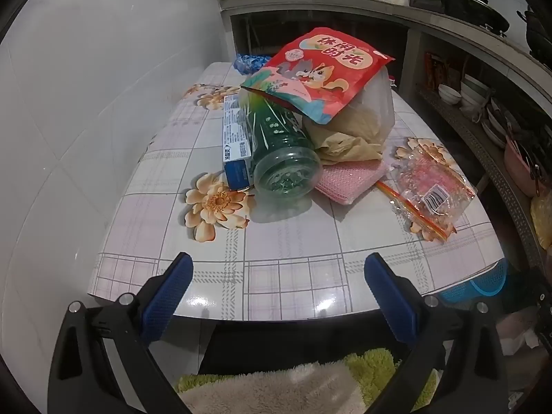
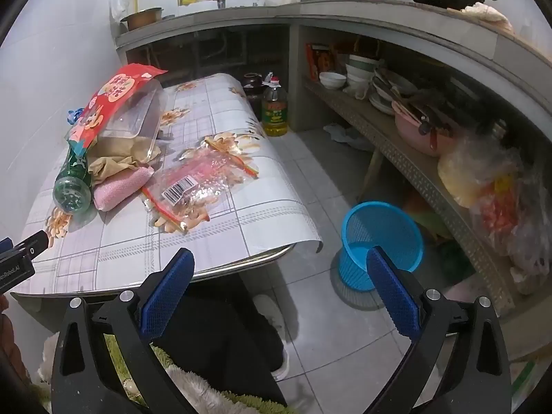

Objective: Collect trash

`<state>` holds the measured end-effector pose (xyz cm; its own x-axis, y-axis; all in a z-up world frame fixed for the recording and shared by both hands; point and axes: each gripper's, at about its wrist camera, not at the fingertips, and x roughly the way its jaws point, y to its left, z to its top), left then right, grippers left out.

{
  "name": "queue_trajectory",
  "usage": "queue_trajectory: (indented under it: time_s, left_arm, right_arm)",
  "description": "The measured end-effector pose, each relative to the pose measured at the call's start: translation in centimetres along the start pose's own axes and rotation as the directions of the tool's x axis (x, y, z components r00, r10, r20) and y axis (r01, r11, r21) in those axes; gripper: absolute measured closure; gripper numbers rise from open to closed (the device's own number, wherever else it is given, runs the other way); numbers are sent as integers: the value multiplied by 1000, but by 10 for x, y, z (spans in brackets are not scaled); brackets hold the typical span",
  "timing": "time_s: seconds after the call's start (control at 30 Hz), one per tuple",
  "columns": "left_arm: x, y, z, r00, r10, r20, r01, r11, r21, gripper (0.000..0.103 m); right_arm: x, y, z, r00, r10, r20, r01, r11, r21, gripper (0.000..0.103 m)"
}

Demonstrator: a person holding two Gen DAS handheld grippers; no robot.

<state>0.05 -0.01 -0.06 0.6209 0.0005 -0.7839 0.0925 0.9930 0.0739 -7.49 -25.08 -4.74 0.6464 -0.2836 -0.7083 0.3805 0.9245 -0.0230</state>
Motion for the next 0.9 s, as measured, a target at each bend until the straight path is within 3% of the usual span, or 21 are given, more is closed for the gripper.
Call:
queue_trajectory:
  time_s: [0.9]
  left_arm:
    - [0, -4, 0, 1000, -13, 5, 13, 1000, 9, 6]
  right_arm:
    - [0, -1, 2, 1000, 11, 4, -11, 1000, 9, 8]
